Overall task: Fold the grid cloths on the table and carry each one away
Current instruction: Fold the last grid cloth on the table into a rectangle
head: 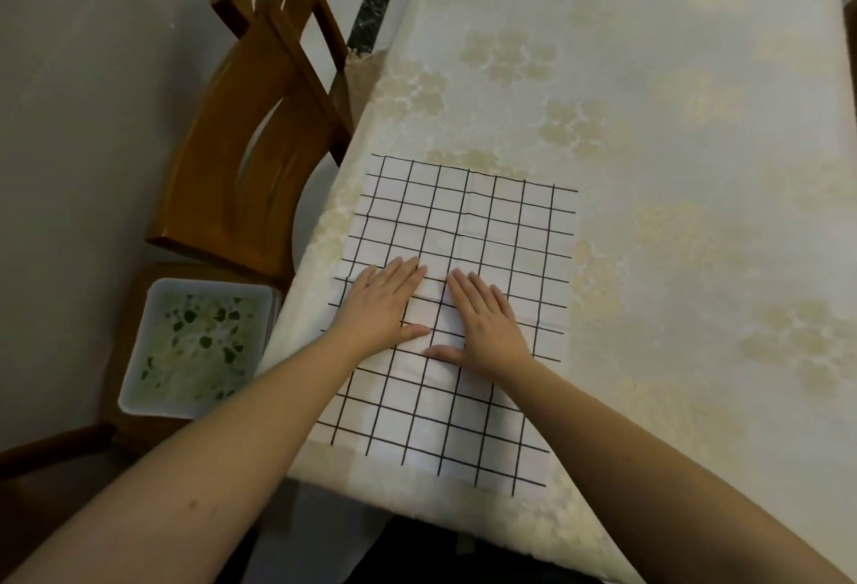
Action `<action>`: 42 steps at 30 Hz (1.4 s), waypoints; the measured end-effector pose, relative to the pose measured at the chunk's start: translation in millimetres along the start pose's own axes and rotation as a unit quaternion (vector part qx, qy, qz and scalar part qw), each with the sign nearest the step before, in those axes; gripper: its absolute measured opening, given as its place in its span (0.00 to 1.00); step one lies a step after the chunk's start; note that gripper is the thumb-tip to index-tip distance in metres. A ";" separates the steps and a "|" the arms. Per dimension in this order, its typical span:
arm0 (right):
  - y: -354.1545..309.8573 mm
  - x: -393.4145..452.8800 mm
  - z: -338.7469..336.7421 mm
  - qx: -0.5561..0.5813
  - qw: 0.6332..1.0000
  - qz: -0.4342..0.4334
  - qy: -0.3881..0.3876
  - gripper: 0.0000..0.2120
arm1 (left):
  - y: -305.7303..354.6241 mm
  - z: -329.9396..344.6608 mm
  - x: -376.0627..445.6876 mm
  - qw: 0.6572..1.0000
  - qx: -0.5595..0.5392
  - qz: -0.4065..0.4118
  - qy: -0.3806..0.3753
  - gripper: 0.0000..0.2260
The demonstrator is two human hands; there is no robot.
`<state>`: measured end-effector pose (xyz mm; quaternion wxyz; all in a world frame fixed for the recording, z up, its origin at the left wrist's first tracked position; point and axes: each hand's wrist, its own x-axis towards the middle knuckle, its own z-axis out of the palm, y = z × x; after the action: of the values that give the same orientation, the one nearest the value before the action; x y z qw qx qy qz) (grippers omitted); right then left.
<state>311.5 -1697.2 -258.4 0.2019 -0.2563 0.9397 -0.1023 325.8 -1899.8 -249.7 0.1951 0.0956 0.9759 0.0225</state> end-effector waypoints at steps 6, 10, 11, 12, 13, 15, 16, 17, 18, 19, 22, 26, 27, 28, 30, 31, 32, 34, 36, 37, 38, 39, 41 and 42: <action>44.7 -24.3 0.6 0.011 0.998 0.039 0.047 0.51 | -24.9 10.5 -6.1 0.999 -0.005 0.029 0.015 0.38; 75.4 -42.9 -2.8 -0.004 0.995 0.068 0.078 0.45 | -42.3 18.2 -16.0 0.998 -0.015 0.026 0.059 0.35; 79.0 -44.9 -3.3 -0.006 0.993 0.073 0.091 0.43 | -45.7 19.2 -17.2 0.997 -0.024 0.024 0.075 0.33; 81.4 -46.2 -2.9 -0.010 0.992 0.078 0.104 0.40 | -48.0 19.9 -17.9 0.995 -0.032 0.022 0.095 0.29; 82.3 -46.6 -2.0 -0.012 0.990 0.082 0.117 0.38 | -49.2 20.0 -17.6 0.993 -0.036 0.019 0.115 0.24; 81.1 -46.0 1.3 -0.005 0.984 0.084 0.157 0.32 | -49.5 19.1 -16.8 0.987 -0.033 0.016 0.155 0.19; 79.8 -45.2 2.7 -0.001 0.979 0.081 0.186 0.29 | -49.7 18.6 -16.4 0.984 -0.033 0.014 0.173 0.17; 78.8 -44.5 3.9 0.000 0.973 0.076 0.216 0.25 | -50.0 18.3 -16.3 0.982 -0.034 0.012 0.187 0.15; 78.3 -44.0 4.8 -0.002 0.968 0.071 0.239 0.22 | -50.3 18.1 -15.9 0.980 -0.034 0.007 0.196 0.14; 78.0 -43.5 5.7 -0.005 0.964 0.064 0.257 0.18 | -50.7 17.5 -15.4 0.979 -0.035 0.002 0.202 0.14; 78.5 -41.0 8.2 -0.017 0.955 0.046 0.291 0.10 | -49.4 14.4 -12.4 0.975 -0.048 -0.018 0.214 0.10; 78.9 -39.6 9.0 -0.028 0.950 0.052 0.306 0.04 | -46.0 9.1 -9.0 0.975 -0.051 -0.035 0.215 0.06; 78.7 -40.4 7.8 -0.029 0.950 0.054 0.305 0.04 | -45.2 7.9 -8.9 0.975 -0.046 -0.039 0.214 0.05; 79.0 -41.6 6.3 -0.030 0.951 0.054 0.304 0.04 | -44.1 6.3 -9.2 0.975 -0.043 -0.042 0.213 0.05; 80.6 -46.8 1.6 -0.037 0.951 0.058 0.301 0.03 | -39.7 2.1 -10.1 0.974 -0.043 -0.038 0.218 0.05; 82.1 -50.3 -1.8 -0.041 0.951 0.065 0.300 0.03 | -36.6 0.0 -10.2 0.974 -0.046 -0.030 0.221 0.05; 84.5 -54.1 -5.7 -0.046 0.949 0.075 0.301 0.03 | -32.8 -2.2 -9.8 0.973 -0.050 -0.019 0.223 0.05; 90.6 -60.8 -15.4 -0.053 0.948 0.096 0.300 0.03 | -23.8 -8.1 -8.4 0.974 -0.059 -0.008 0.219 0.05; 97.5 -67.2 -27.3 -0.052 0.949 0.101 0.295 0.03 | -12.5 -13.1 -6.1 0.974 -0.079 -0.015 0.214 0.04; 101.0 -70.2 -34.9 -0.042 0.950 0.102 0.293 0.03 | -6.0 -16.4 -4.3 0.971 -0.097 -0.021 0.218 0.04; 104.4 -72.6 -43.3 -0.027 0.950 0.106 0.292 0.03 | 0.9 -21.0 -1.9 0.967 -0.116 -0.029 0.225 0.04; 107.8 -75.6 -52.9 -0.012 0.949 0.117 0.293 0.04 | 9.2 -28.2 0.4 0.964 -0.132 -0.038 0.229 0.05; 115.7 -82.2 -73.3 0.005 0.942 0.143 0.304 0.06 | 27.0 -49.3 5.3 0.958 -0.154 -0.053 0.236 0.07; 119.7 -85.7 -83.7 0.011 0.937 0.150 0.315 0.07 | 35.3 -62.1 7.5 0.955 -0.161 -0.057 0.242 0.07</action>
<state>290.0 -1543.5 -190.7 -0.0888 -0.0645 0.9816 -0.1563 301.4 -1864.2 -192.4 -0.0330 -0.0015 0.9812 0.1902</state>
